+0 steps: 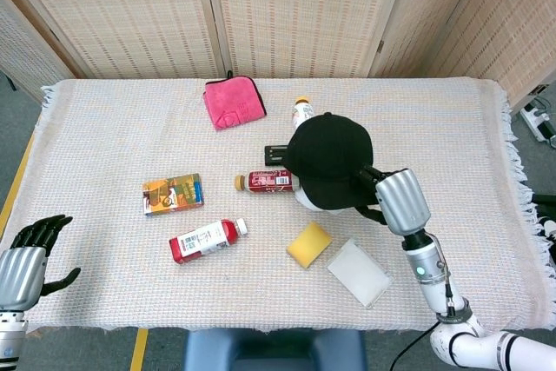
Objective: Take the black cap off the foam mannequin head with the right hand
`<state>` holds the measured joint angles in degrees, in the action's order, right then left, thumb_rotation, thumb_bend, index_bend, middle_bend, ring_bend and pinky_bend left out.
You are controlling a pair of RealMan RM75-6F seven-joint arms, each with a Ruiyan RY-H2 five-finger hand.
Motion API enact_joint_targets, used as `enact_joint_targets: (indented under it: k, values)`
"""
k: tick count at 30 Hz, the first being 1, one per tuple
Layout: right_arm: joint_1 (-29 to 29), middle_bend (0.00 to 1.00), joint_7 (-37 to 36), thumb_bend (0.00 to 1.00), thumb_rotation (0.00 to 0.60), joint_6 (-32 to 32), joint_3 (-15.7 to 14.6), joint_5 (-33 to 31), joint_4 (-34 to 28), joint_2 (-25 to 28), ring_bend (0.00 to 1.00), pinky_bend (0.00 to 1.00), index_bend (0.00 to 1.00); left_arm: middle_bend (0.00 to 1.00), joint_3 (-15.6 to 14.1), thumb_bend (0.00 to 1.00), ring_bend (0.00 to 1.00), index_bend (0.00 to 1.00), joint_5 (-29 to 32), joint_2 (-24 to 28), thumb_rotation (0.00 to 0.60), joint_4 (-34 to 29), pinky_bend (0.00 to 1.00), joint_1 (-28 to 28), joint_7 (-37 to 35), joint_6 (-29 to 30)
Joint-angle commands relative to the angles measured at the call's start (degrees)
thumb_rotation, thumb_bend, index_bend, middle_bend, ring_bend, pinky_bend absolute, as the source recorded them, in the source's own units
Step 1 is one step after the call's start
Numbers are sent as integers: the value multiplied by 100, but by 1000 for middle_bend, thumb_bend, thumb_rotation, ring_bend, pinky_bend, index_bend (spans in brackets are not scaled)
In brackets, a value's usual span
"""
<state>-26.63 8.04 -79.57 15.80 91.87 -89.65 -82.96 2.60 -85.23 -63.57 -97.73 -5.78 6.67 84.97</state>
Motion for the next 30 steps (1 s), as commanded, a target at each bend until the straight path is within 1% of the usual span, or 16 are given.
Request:
enact_joint_targets:
  k: [1, 5, 10, 17, 22, 26, 30]
  values:
    - [-97, 661, -184, 344, 600, -166, 29, 67, 267, -208, 914, 1000, 684, 194, 4, 222, 170, 201, 15, 10, 600, -10, 209, 5, -1, 2]
    - [-183, 733, -334, 405, 600, -323, 64, 117, 542, -385, 944, 1000, 804, 193, 8, 223, 170, 201, 29, 30, 600, -21, 209, 4, 5, -6]
    - [-301, 757, -415, 444, 600, -449, 186, 77, 746, -495, 958, 1000, 853, 188, 22, 223, 169, 202, 46, 36, 600, -31, 209, -5, 9, -14]
    - [-488, 774, -235, 463, 600, -482, 367, -41, 950, -545, 971, 1000, 872, 186, 24, 223, 169, 200, 62, 12, 600, -7, 209, -17, 2, -40]
    - [-695, 778, -144, 472, 600, -397, 594, -271, 1166, -602, 972, 1000, 874, 184, 32, 223, 168, 201, 62, -11, 600, 21, 209, -39, -1, -66]
    - [-928, 778, -71, 474, 600, -278, 812, -455, 1456, -628, 973, 1000, 874, 183, 39, 224, 168, 201, 58, -24, 600, 25, 209, -62, 8, -87]
    - [-1115, 778, -124, 474, 600, -207, 1017, -623, 1732, -551, 972, 1000, 874, 183, 50, 223, 168, 201, 62, -33, 600, 22, 209, -76, 26, -93]
